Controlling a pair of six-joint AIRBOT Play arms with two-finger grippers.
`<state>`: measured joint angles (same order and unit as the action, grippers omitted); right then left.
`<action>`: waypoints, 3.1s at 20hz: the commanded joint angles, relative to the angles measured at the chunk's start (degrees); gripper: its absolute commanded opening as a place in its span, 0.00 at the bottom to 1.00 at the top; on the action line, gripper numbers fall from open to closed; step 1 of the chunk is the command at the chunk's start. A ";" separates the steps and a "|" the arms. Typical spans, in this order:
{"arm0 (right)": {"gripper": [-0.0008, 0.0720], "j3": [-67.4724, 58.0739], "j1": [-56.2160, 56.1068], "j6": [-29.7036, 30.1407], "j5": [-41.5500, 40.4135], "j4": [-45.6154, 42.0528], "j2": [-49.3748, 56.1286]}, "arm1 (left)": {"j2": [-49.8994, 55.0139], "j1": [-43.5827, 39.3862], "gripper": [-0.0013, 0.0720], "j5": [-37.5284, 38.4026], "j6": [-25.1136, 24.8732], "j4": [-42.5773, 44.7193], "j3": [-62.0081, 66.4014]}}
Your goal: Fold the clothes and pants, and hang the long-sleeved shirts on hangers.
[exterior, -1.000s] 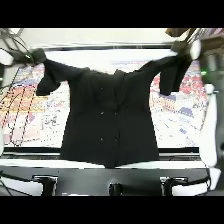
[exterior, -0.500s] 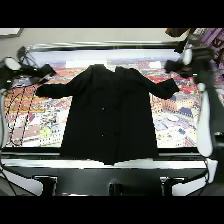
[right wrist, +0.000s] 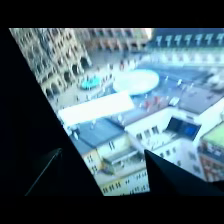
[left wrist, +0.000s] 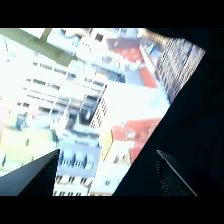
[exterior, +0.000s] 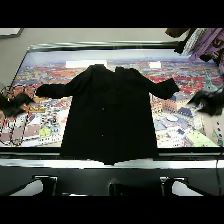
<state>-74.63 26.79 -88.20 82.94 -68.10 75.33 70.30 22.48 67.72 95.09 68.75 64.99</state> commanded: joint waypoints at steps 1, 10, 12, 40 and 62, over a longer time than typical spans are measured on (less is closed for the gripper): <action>0.90 24.04 1.77 6.03 -2.62 6.25 -8.11 | -11.76 1.36 0.95 -2.73 -2.82 -4.42 -20.59; 0.90 48.00 1.77 15.61 -12.15 15.06 -11.74 | -15.47 1.36 0.94 -2.86 -8.81 -7.65 -29.99; 0.90 49.27 0.52 16.81 -13.27 16.61 -11.74 | -15.47 1.36 0.94 -2.86 -8.79 -7.48 -29.99; 0.06 49.66 -13.05 15.39 -21.77 37.07 -18.86 | -7.85 -4.72 0.04 -2.71 -25.42 -27.43 -39.69; 0.06 -48.78 -20.50 -0.81 -35.47 11.30 -29.64 | -21.92 -14.47 0.04 -18.80 -8.66 -19.28 53.55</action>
<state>-120.14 6.33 -83.18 45.52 -48.29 49.78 53.06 8.05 49.54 80.84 43.09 116.38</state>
